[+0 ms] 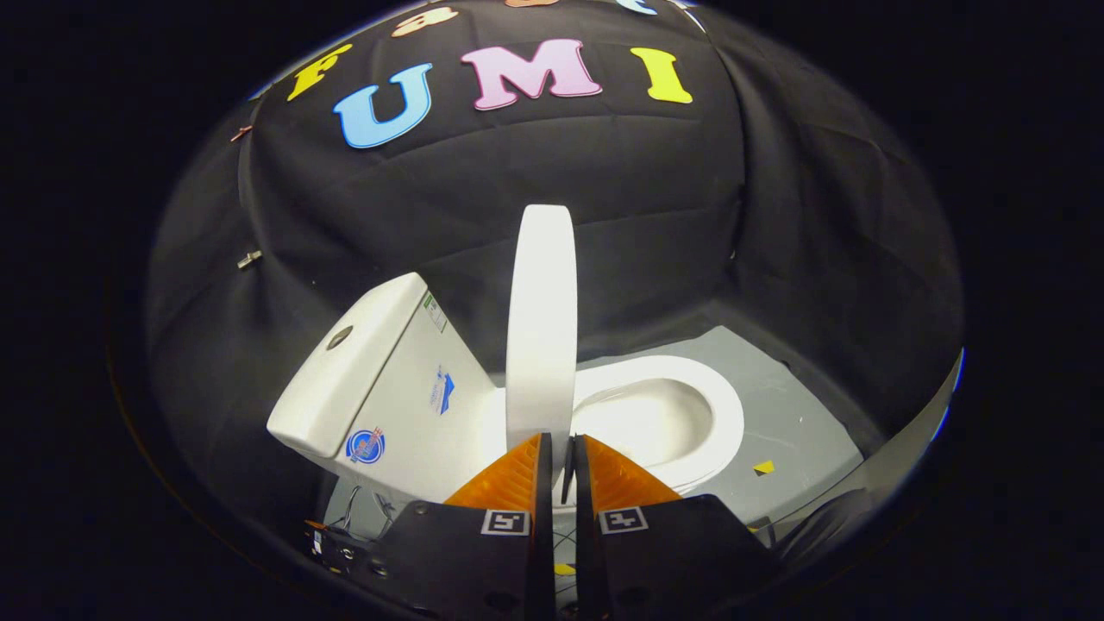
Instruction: Open the toilet lid.
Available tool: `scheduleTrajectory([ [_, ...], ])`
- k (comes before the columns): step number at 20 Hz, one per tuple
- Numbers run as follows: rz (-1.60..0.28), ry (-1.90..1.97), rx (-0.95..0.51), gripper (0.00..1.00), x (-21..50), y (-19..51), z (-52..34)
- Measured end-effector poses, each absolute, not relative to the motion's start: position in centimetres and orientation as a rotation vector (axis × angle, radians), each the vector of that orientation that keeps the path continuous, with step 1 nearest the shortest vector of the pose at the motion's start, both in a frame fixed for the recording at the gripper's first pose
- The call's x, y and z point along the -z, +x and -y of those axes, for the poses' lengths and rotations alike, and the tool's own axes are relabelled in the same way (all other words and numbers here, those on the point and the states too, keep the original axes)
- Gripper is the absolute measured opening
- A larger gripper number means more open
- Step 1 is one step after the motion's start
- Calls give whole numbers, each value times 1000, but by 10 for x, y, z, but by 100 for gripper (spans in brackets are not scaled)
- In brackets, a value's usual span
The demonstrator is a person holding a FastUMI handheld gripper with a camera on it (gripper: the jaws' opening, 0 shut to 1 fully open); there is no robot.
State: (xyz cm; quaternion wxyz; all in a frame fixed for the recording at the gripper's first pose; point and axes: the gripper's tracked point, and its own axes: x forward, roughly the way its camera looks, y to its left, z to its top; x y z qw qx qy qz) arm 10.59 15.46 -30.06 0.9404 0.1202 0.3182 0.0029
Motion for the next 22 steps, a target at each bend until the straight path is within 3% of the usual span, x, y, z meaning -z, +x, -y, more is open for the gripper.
scheduleTrajectory([
  [22, -570, -1, -109, 17, 274, 117, -291],
])
